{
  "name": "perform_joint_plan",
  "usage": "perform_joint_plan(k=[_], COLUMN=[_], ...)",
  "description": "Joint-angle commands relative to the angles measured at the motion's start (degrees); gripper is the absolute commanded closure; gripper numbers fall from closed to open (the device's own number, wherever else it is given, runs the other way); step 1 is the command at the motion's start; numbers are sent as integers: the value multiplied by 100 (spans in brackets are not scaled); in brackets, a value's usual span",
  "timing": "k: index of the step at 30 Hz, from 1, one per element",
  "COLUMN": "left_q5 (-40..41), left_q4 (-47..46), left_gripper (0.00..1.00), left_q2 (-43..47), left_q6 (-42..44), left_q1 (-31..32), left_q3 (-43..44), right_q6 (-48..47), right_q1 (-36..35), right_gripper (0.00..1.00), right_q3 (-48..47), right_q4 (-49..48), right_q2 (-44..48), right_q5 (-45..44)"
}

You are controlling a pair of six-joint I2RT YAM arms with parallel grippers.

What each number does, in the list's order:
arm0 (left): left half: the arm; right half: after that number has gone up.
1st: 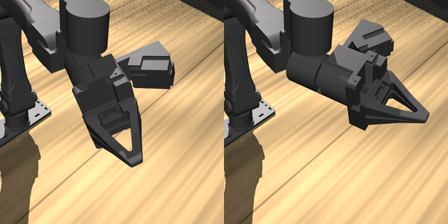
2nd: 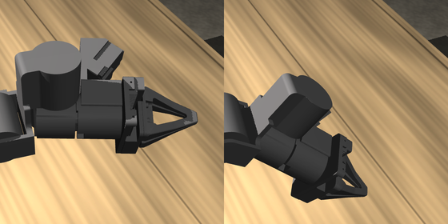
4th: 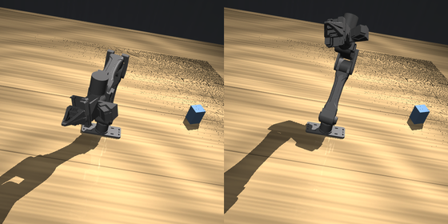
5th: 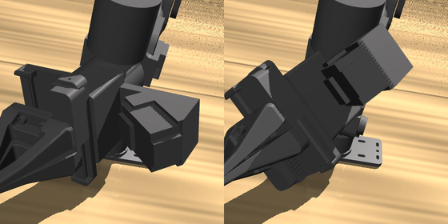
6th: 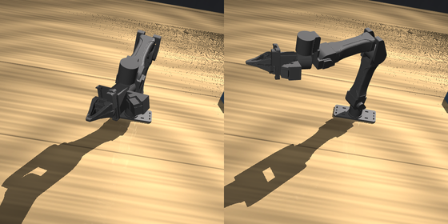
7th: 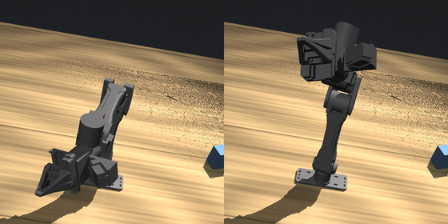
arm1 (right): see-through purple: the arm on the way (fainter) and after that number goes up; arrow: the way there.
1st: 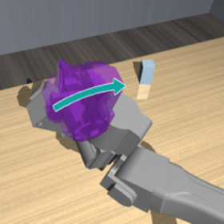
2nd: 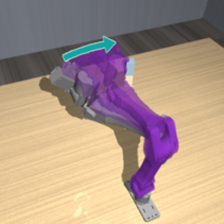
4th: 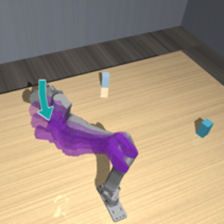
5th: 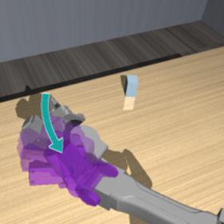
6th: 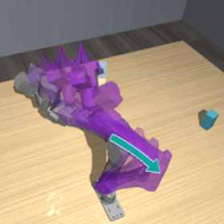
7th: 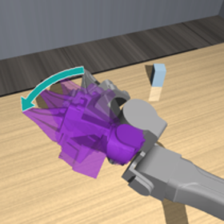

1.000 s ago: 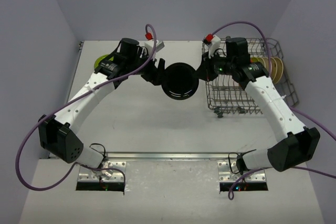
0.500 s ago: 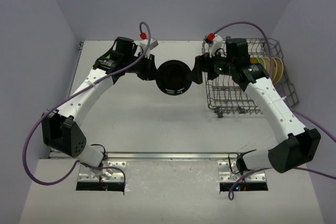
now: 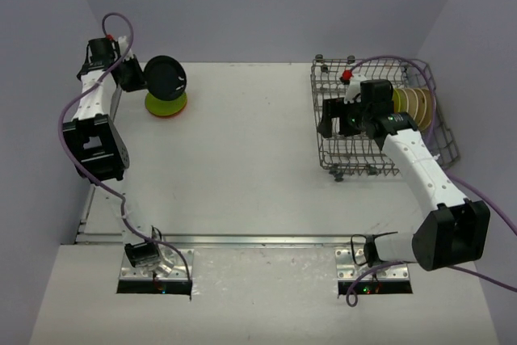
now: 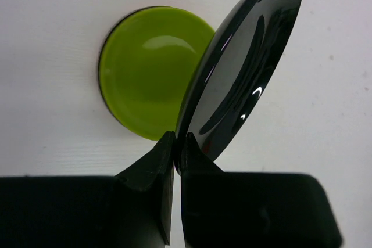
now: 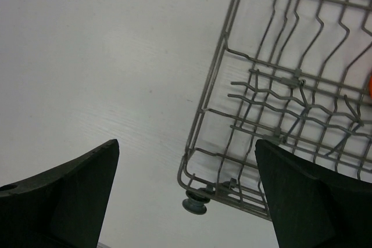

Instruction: Unload the plates from the dish rack

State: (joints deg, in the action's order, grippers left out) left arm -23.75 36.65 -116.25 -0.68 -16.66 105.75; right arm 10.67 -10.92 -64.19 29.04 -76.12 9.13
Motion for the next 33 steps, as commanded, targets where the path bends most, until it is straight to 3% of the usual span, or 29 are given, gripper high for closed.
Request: perform_joint_plan(k=[1,12,17,19,21,25,28,33], left_q5=[149,-471,-390,-228,-19,491,1327,3471], left_q4=[143,44,0,2,19,44,-155,-1989], left_gripper=[100,96,41,14,3,0,0,0], left_q2=[-609,-1348,-1277,-1151,-1035,-573,13,2557], left_q6=[-43,-22,-33,3,53,336,665,2002], left_q1=[-275,-417,-470,-477,-469,-429,-194,1083], left_q3=[746,886,765,792,873,938,719,-1805], right_q6=[105,-82,-61,-101,-183,-417,-636,-1013], right_q1=[410,485,485,486,494,494,534,915], right_gripper=[1,1,1,1,1,1,1,1], right_q3=[280,112,23,-20,-64,-198,-297,-616], right_q4=[-118,54,75,75,75,76,68,71], right_q2=[237,185,151,160,169,160,87,-302], right_q5=[-32,150,42,-113,-256,-587,-904,-1448])
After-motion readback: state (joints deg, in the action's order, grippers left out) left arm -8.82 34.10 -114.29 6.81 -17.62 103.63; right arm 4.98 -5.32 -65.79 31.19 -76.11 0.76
